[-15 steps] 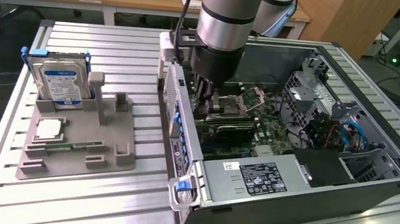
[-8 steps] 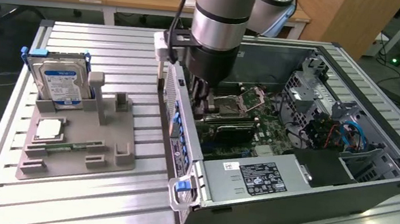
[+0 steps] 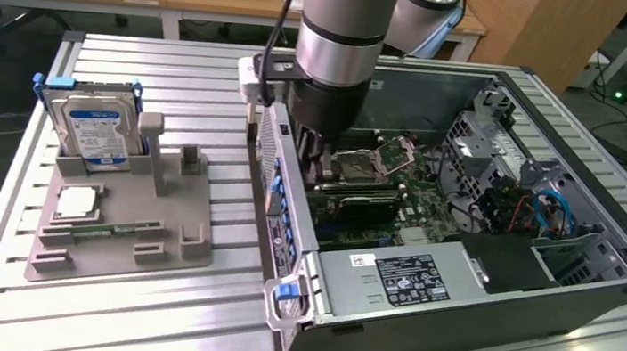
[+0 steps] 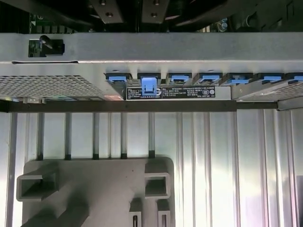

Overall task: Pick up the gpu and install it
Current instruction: 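Insert the gpu into the slot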

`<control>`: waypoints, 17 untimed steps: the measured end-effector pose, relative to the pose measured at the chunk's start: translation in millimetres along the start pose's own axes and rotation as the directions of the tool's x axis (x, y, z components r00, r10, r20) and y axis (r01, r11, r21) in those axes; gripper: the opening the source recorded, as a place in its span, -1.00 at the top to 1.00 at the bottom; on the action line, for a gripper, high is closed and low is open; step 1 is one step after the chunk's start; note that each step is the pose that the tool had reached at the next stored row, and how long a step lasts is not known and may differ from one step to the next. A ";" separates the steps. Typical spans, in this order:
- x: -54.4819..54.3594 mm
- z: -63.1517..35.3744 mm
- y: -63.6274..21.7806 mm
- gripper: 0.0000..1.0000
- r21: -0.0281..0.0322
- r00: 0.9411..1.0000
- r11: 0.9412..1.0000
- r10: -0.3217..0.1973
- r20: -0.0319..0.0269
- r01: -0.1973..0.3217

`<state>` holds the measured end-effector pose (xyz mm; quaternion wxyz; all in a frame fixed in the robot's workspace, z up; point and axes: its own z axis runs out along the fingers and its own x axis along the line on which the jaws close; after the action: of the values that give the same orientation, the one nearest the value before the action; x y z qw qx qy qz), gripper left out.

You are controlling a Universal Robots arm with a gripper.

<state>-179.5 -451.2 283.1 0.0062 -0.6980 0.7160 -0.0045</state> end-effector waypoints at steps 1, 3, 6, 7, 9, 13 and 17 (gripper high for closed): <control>-0.1 1.3 -1.5 0.79 0.000 1.000 1.000 0.000 0.000 0.000; -0.3 3.5 -8.0 0.79 0.001 1.000 1.000 0.000 0.000 0.000; -1.4 5.3 -17.9 0.79 0.001 1.000 1.000 0.000 0.000 0.000; -1.5 5.8 -20.1 0.79 0.002 1.000 1.000 -0.001 0.000 0.001; -1.7 6.6 -22.6 0.79 0.002 1.000 1.000 -0.001 0.000 0.001; -2.6 8.5 -25.3 0.79 0.002 1.000 1.000 -0.001 0.000 0.001; -2.6 11.3 -25.3 0.79 0.002 1.000 1.000 -0.001 0.000 0.001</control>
<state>-154.0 -449.3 272.2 0.0069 -0.6983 0.7157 -0.0052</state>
